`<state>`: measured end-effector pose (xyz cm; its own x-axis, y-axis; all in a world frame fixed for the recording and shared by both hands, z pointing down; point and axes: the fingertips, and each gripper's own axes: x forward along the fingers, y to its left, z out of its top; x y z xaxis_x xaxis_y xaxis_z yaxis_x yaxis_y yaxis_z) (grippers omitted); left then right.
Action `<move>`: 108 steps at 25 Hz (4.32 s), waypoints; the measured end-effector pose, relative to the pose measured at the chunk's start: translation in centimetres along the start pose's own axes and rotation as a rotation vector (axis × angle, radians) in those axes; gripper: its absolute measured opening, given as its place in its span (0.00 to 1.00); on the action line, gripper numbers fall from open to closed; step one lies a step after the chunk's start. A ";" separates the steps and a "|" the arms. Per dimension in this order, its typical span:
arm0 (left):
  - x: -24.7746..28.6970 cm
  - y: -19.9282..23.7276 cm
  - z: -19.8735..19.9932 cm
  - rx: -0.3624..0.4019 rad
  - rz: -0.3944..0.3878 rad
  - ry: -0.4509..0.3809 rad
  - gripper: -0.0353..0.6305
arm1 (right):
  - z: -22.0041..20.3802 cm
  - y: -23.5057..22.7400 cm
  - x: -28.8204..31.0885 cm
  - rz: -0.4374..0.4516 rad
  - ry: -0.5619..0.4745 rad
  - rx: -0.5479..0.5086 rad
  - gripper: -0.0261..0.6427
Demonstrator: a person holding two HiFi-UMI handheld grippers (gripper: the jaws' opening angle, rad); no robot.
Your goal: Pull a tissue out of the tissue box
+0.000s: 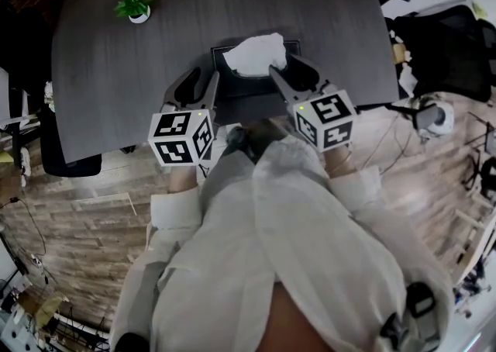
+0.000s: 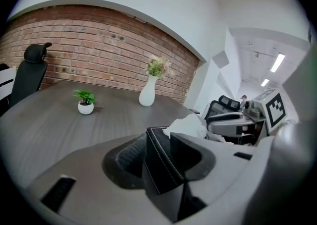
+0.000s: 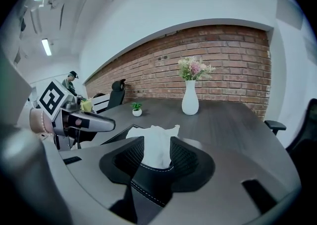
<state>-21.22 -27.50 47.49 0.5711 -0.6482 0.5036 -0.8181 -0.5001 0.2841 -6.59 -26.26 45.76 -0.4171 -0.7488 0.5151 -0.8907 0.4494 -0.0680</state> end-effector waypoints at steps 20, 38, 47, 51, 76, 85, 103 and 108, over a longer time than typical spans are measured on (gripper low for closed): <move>2.0 -1.6 0.1 -0.034 -0.012 0.017 0.25 | 0.8 -1.5 2.9 0.090 0.099 -0.099 0.25; 1.4 -1.5 0.5 -0.073 0.023 -0.023 0.25 | -0.3 0.9 5.6 0.182 0.299 -0.360 0.25; 1.2 -0.9 -0.1 -0.091 0.035 -0.022 0.25 | -1.0 1.1 6.1 0.187 0.345 -0.407 0.25; 1.3 -0.7 0.0 -0.095 0.032 -0.025 0.25 | -0.9 1.5 6.1 0.195 0.346 -0.413 0.21; 0.4 -1.7 0.9 -0.070 0.031 -0.036 0.25 | 1.0 0.5 4.9 0.238 0.232 -0.210 0.06; 0.1 -2.1 1.8 -0.043 0.033 -0.045 0.25 | 2.3 -0.2 4.3 0.236 0.178 -0.143 0.06; -0.4 -4.4 4.4 0.003 -0.070 -0.123 0.09 | 5.7 -0.5 3.0 0.279 0.049 -0.058 0.06; -0.5 -4.5 4.8 0.012 -0.076 -0.127 0.08 | 6.3 -0.8 2.8 0.270 0.024 -0.059 0.06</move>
<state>-17.53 -27.71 42.06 0.6356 -0.6756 0.3736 -0.7720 -0.5563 0.3075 -8.20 -31.78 41.81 -0.6331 -0.5865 0.5051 -0.7353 0.6596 -0.1558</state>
